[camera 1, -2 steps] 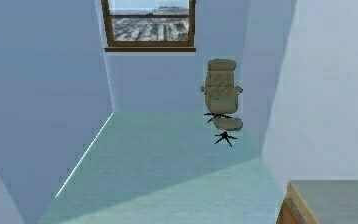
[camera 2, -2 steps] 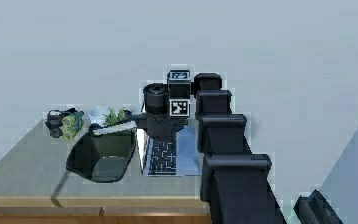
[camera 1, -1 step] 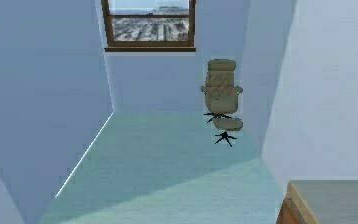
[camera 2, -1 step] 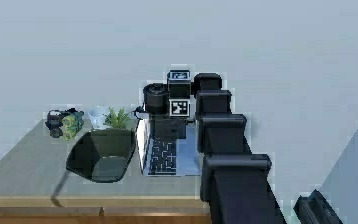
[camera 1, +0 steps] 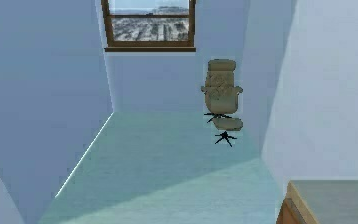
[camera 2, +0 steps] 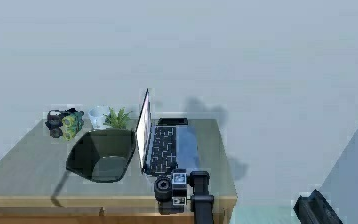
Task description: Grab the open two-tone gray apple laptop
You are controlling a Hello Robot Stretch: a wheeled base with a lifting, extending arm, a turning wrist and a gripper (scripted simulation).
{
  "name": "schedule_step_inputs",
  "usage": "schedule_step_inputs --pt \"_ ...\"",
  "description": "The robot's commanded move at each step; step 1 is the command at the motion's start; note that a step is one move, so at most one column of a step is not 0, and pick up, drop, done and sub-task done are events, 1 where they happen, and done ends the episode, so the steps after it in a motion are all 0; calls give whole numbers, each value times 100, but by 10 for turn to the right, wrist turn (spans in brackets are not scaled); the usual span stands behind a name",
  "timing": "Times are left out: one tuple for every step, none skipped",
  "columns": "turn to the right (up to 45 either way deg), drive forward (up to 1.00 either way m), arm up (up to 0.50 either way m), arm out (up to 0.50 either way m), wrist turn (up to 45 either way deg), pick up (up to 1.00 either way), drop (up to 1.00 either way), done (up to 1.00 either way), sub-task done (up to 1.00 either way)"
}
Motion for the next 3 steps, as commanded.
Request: schedule_step_inputs --pt "0 0 0 0 0 100 0 0 0" --pt "0 0 10 0 0 0 0 0 0" --pt "0 0 0 0 0 0 0 100 0"
